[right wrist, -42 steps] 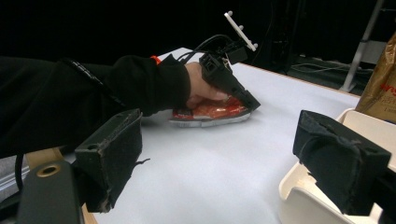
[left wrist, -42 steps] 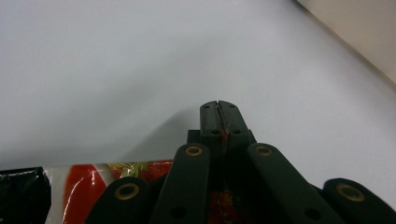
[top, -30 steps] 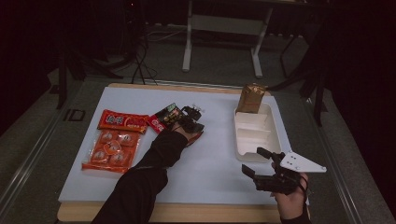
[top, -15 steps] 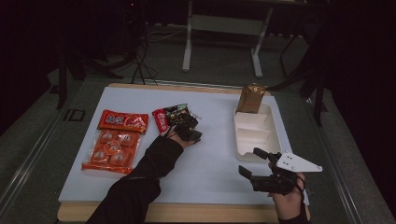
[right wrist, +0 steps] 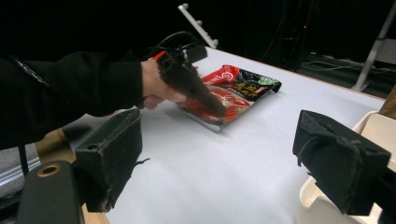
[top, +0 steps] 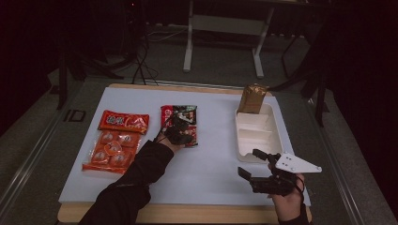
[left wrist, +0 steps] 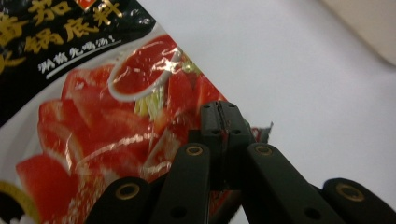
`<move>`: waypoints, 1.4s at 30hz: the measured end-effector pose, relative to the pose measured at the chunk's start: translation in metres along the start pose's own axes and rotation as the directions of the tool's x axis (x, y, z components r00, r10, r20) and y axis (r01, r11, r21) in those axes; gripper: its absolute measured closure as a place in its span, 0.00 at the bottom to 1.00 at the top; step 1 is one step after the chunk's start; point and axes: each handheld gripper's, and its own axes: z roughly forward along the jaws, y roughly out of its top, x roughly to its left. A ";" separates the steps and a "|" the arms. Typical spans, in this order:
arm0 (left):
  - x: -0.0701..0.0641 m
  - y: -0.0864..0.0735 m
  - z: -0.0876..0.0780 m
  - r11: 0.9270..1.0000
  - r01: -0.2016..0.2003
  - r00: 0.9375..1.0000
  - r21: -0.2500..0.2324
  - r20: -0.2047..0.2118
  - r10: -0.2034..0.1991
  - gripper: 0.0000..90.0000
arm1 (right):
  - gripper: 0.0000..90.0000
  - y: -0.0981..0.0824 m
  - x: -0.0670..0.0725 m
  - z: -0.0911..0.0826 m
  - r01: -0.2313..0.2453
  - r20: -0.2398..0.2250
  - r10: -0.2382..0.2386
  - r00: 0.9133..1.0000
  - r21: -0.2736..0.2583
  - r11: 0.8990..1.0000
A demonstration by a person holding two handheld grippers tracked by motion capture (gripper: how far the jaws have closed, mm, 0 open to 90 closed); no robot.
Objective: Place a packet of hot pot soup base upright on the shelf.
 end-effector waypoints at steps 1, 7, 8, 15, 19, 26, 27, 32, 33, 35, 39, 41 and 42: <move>0.000 0.000 -0.001 1.000 0.000 1.000 -0.007 0.006 0.000 1.00 | 0.17 0.000 0.000 0.000 -0.002 0.000 0.002 1.000 0.000 1.000; 0.012 0.003 -0.018 0.997 0.008 1.000 -0.078 -0.024 -0.010 0.97 | 0.17 0.000 0.001 0.002 0.004 -0.001 -0.004 1.000 0.008 1.000; 0.016 0.004 -0.022 0.996 0.007 0.999 -0.090 -0.034 -0.010 0.92 | 0.17 0.000 0.001 0.003 0.005 -0.001 -0.005 1.000 0.011 1.000; 0.058 0.006 -0.039 0.986 0.114 0.984 -0.122 -0.120 -0.128 0.77 | 0.17 -0.001 0.001 0.004 0.007 -0.003 -0.007 1.000 0.017 1.000; 0.078 0.008 -0.036 0.978 0.163 0.969 -0.130 -0.163 -0.183 0.70 | 0.17 -0.001 0.002 0.004 0.011 -0.004 -0.011 1.000 0.022 1.000; 0.108 0.013 -0.024 0.955 0.241 0.944 -0.173 -0.185 -0.272 0.66 | 0.17 -0.002 0.002 0.005 0.014 -0.006 -0.014 1.000 0.030 0.999; 0.111 0.013 -0.022 0.954 0.248 0.941 -0.170 -0.191 -0.278 0.66 | 0.17 -0.003 0.001 0.006 0.013 -0.006 -0.013 1.000 0.030 0.999; 0.121 0.016 -0.014 0.942 0.273 0.931 -0.195 -0.194 -0.310 0.66 | 0.17 -0.003 0.001 0.006 0.019 -0.008 -0.018 1.000 0.033 0.999; 0.121 0.018 -0.012 0.941 0.276 0.929 -0.197 -0.198 -0.314 0.66 | 0.17 -0.003 0.001 0.006 0.018 -0.008 -0.018 1.000 0.033 0.999; 0.123 0.021 -0.010 0.943 0.273 0.927 -0.191 -0.211 -0.311 0.64 | 0.17 -0.003 0.000 0.005 0.014 -0.008 -0.014 1.000 0.033 0.999; 0.123 0.022 -0.009 0.943 0.266 0.913 -0.202 -0.261 -0.314 0.64 | 0.17 -0.003 0.000 0.005 0.013 -0.006 -0.013 1.000 0.032 0.999; 0.124 0.021 -0.007 0.942 0.277 0.908 -0.187 -0.270 -0.321 0.58 | 0.17 -0.004 -0.001 0.003 0.014 -0.004 -0.014 1.000 0.025 1.000; 0.124 0.020 -0.005 0.944 0.278 0.907 -0.178 -0.275 -0.319 0.57 | 0.17 -0.004 -0.002 0.003 0.011 -0.005 -0.011 1.000 0.026 1.000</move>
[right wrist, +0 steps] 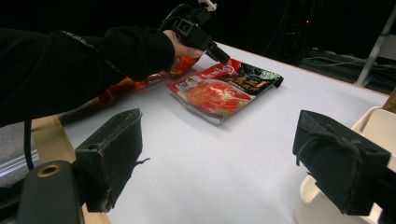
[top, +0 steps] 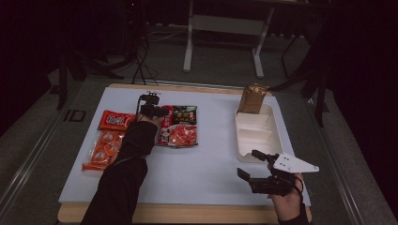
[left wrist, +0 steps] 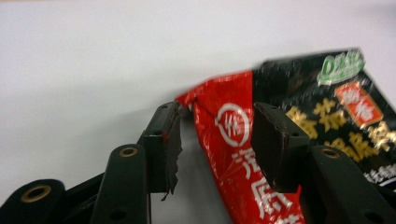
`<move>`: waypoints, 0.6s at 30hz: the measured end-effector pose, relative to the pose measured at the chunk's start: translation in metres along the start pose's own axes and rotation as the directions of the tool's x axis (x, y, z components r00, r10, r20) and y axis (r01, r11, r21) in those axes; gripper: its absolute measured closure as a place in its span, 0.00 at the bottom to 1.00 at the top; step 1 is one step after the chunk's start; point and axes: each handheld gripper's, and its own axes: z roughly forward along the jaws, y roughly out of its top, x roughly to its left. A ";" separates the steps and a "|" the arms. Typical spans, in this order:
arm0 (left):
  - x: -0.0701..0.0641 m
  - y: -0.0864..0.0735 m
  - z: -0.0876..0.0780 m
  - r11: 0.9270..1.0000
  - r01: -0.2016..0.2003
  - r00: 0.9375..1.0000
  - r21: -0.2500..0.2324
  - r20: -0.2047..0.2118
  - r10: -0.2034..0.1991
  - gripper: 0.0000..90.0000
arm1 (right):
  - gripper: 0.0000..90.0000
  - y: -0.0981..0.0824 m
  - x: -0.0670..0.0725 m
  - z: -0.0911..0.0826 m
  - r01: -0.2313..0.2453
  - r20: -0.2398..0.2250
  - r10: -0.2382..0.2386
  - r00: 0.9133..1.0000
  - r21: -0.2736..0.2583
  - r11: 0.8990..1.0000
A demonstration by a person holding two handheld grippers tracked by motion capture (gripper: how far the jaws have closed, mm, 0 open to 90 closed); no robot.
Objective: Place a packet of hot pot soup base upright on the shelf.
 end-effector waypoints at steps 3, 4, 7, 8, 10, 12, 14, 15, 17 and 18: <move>-0.001 -0.002 0.003 1.000 -0.001 1.000 0.004 0.015 0.000 0.57 | 0.17 0.000 0.000 0.000 -0.007 -0.001 0.007 1.000 0.002 1.000; -0.002 -0.002 0.004 1.000 0.007 1.000 0.001 0.018 -0.007 0.57 | 0.17 0.000 0.000 0.000 -0.005 0.000 0.005 1.000 0.003 1.000; -0.002 -0.001 0.008 1.000 0.020 1.000 0.011 0.021 -0.020 0.57 | 0.17 0.000 0.000 0.001 -0.002 0.000 0.002 1.000 0.005 1.000; -0.002 -0.001 0.008 1.000 0.020 1.000 0.011 0.021 -0.020 0.58 | 0.17 0.000 0.000 0.001 -0.002 0.000 0.002 1.000 0.005 1.000; -0.003 -0.002 0.013 0.999 0.031 0.999 0.020 0.027 -0.032 0.60 | 0.17 0.000 0.001 0.002 0.000 -0.002 0.000 1.000 0.006 1.000; -0.005 -0.002 0.016 1.000 0.023 1.000 0.018 0.013 -0.023 0.60 | 0.17 0.000 0.001 0.002 -0.002 -0.004 0.002 1.000 0.006 1.000; -0.005 -0.002 0.016 1.000 0.023 1.000 0.018 0.013 -0.023 0.60 | 0.17 0.000 0.001 0.002 -0.002 -0.003 0.002 1.000 0.006 1.000; -0.005 -0.003 0.019 1.000 0.006 1.000 0.028 0.011 -0.006 0.60 | 0.17 0.000 0.001 0.002 -0.002 -0.003 0.002 1.000 0.006 1.000; -0.006 -0.003 0.020 0.999 -0.008 1.000 0.035 0.005 0.008 0.63 | 0.17 -0.001 0.000 0.002 -0.002 -0.003 0.002 1.000 0.009 1.000; -0.008 -0.003 0.021 0.999 -0.013 1.000 0.043 -0.005 0.013 0.65 | 0.17 -0.001 0.000 0.002 -0.004 -0.003 0.004 1.000 0.011 1.000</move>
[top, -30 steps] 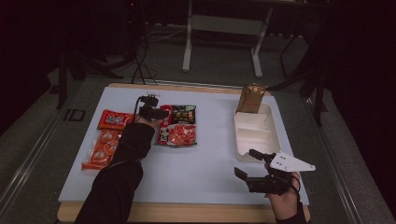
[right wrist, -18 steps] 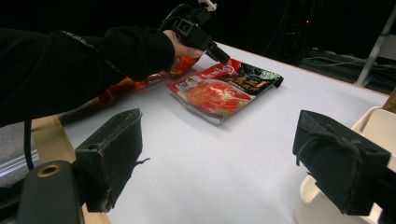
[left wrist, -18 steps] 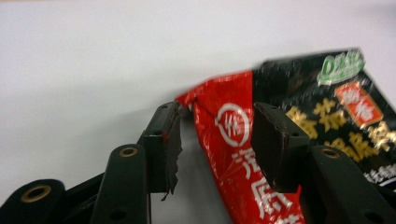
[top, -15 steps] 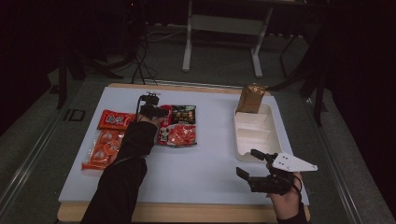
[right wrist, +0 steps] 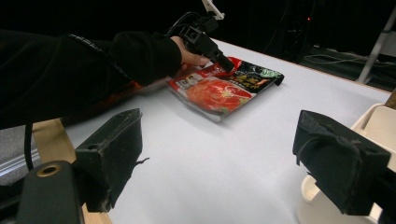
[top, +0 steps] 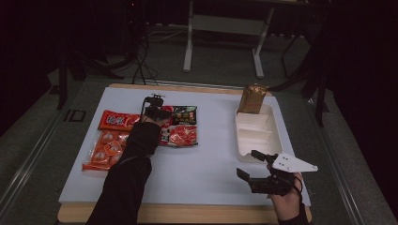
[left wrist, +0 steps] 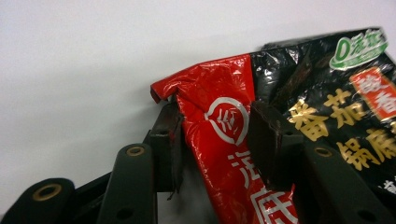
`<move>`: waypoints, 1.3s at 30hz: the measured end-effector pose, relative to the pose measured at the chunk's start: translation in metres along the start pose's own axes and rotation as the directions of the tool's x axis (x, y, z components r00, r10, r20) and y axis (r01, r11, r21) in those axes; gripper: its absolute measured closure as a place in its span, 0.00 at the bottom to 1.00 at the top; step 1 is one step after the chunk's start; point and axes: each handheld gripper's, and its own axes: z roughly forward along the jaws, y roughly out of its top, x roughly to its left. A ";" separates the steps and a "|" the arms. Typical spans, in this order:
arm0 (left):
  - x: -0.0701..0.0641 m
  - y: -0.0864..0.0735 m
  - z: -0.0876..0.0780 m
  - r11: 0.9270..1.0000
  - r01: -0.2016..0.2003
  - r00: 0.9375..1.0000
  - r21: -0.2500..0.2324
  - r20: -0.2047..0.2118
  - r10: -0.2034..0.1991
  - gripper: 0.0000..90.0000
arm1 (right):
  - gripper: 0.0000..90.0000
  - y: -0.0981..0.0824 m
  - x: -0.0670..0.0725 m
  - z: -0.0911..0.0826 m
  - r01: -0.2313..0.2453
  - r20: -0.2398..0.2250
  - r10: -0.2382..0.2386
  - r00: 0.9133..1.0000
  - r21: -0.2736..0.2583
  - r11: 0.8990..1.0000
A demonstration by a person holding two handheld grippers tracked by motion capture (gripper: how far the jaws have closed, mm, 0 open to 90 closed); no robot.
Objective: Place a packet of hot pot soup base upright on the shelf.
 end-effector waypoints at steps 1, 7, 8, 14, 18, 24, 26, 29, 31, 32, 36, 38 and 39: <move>-0.001 0.001 0.000 1.000 0.006 1.000 0.010 -0.005 -0.006 0.65 | 0.17 0.000 0.000 0.000 0.000 0.000 0.000 1.000 0.000 1.000; -0.001 0.004 -0.002 1.000 0.012 1.000 0.023 -0.002 -0.012 0.95 | 0.17 0.000 0.000 0.001 0.005 -0.004 -0.005 1.000 0.004 1.000; -0.002 0.004 -0.003 0.999 0.025 1.000 0.023 -0.004 -0.025 0.96 | 0.17 0.000 0.000 0.001 0.005 -0.002 -0.005 1.000 0.004 1.000; -0.008 0.005 -0.012 1.000 0.021 1.000 -0.022 -0.014 -0.021 0.98 | 0.17 0.000 -0.001 0.000 -0.003 0.000 0.003 1.000 -0.004 1.000; -0.012 0.008 -0.023 0.998 0.013 1.000 -0.065 -0.001 -0.013 0.98 | 0.17 0.001 -0.001 0.000 0.000 0.000 0.000 1.000 -0.005 1.000; -0.017 0.010 -0.037 0.994 0.006 1.000 -0.113 0.013 -0.005 0.99 | 0.17 0.002 0.001 0.000 0.002 0.003 -0.002 1.000 -0.009 1.000; -0.019 0.010 -0.041 0.992 0.003 1.000 -0.123 0.014 -0.001 0.99 | 0.17 0.002 0.001 0.000 0.004 0.004 -0.004 1.000 -0.009 1.000; -0.022 0.011 -0.050 0.988 -0.006 0.999 -0.152 0.032 0.011 0.99 | 0.17 0.003 0.001 0.000 0.003 0.006 -0.003 1.000 -0.012 1.000; -0.026 0.012 -0.057 0.985 -0.012 0.999 -0.172 0.044 0.020 0.99 | 0.17 0.003 0.000 0.000 0.000 0.006 0.000 1.000 -0.012 1.000; -0.028 0.013 -0.061 0.984 -0.027 0.998 -0.177 0.049 0.036 0.99 | 0.17 0.003 0.000 0.000 0.000 0.007 0.000 1.000 -0.012 1.000; -0.036 0.013 -0.074 0.974 -0.035 0.995 -0.225 0.081 0.054 0.99 | 0.17 0.003 0.000 0.000 -0.004 0.008 0.004 1.000 -0.011 1.000; -0.039 0.012 -0.079 0.968 -0.037 0.993 -0.248 0.096 0.063 0.99 | 0.17 0.004 0.000 0.000 -0.002 0.010 0.002 1.000 -0.012 1.000; -0.041 0.012 -0.082 0.965 -0.043 0.992 -0.257 0.106 0.073 0.99 | 0.17 0.004 0.000 0.000 -0.002 0.010 0.003 1.000 -0.014 1.000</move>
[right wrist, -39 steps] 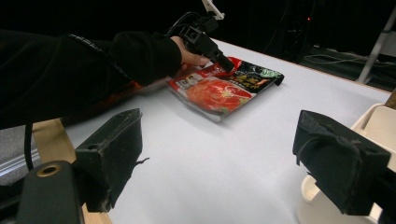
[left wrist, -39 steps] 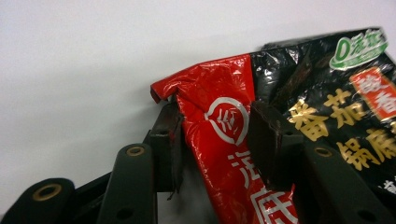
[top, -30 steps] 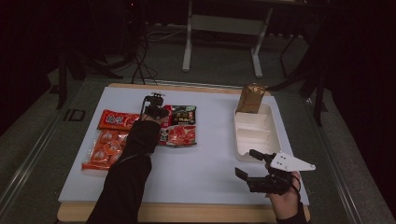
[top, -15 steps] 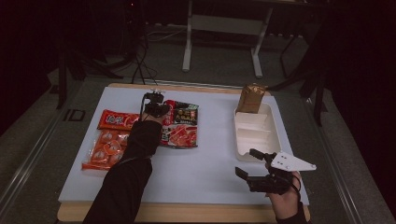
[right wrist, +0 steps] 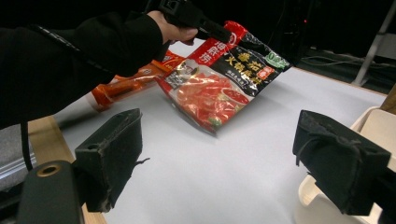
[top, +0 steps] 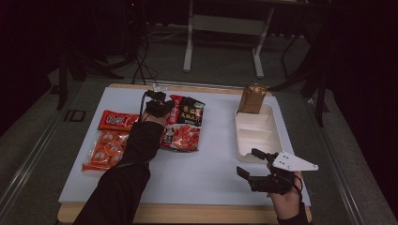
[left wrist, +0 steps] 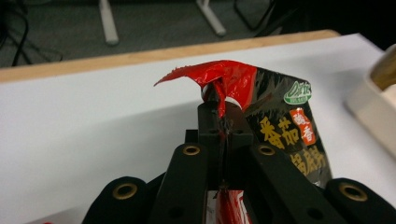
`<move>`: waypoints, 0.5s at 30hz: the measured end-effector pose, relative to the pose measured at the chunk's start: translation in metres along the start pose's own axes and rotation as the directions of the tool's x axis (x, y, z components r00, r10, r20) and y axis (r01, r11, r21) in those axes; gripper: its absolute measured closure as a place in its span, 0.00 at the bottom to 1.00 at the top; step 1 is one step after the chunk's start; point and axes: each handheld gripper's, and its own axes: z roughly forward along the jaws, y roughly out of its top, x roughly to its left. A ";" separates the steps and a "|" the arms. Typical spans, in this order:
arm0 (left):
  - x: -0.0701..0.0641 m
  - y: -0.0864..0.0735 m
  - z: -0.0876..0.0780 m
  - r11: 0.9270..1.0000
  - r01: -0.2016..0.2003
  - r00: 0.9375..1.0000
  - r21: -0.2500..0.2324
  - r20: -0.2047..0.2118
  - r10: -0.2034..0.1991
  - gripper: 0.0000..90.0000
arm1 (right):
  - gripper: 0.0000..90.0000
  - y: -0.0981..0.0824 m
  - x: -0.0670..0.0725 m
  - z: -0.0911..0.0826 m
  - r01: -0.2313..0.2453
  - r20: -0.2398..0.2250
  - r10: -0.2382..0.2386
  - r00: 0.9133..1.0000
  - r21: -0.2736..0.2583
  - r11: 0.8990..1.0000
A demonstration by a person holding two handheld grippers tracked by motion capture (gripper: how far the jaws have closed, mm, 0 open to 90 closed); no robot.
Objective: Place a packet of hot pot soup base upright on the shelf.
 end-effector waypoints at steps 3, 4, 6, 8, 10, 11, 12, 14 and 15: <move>-0.005 0.001 -0.006 1.000 -0.014 1.000 -0.024 0.021 0.014 0.99 | 0.17 0.001 0.000 -0.001 0.002 0.011 -0.002 1.000 -0.007 1.000; -0.006 0.002 -0.009 0.999 -0.009 0.999 -0.037 0.032 0.010 0.99 | 0.17 0.002 0.000 -0.002 -0.003 0.015 0.003 1.000 -0.013 1.000; -0.009 0.002 -0.013 0.998 -0.023 0.999 -0.050 0.046 0.025 0.99 | 0.17 0.003 -0.001 -0.004 -0.002 0.024 0.002 1.000 -0.022 1.000; -0.013 0.003 -0.019 0.997 -0.032 0.997 -0.075 0.064 0.036 0.99 | 0.18 0.004 -0.003 -0.006 -0.008 0.029 0.009 1.000 -0.027 1.000; -0.015 0.004 -0.025 0.994 -0.033 0.995 -0.102 0.095 0.043 0.99 | 0.23 0.005 -0.004 -0.008 -0.016 0.043 0.018 0.999 -0.035 0.999; -0.016 0.003 -0.027 0.993 -0.038 0.994 -0.112 0.102 0.049 0.99 | 0.23 0.005 -0.005 -0.008 -0.023 0.037 0.024 0.999 -0.035 0.999; -0.016 0.004 -0.029 0.993 -0.040 0.993 -0.114 0.108 0.052 0.99 | 0.22 0.006 -0.006 -0.008 -0.025 0.037 0.026 0.999 -0.030 0.999; -0.018 0.003 -0.034 0.991 -0.025 0.988 -0.131 0.147 0.044 0.99 | 0.21 0.007 -0.007 -0.007 -0.014 0.054 0.015 0.998 -0.015 1.000; -0.020 0.003 -0.037 0.991 -0.028 0.987 -0.135 0.153 0.048 0.99 | 0.19 0.007 -0.008 -0.006 -0.015 0.056 0.016 0.998 -0.009 1.000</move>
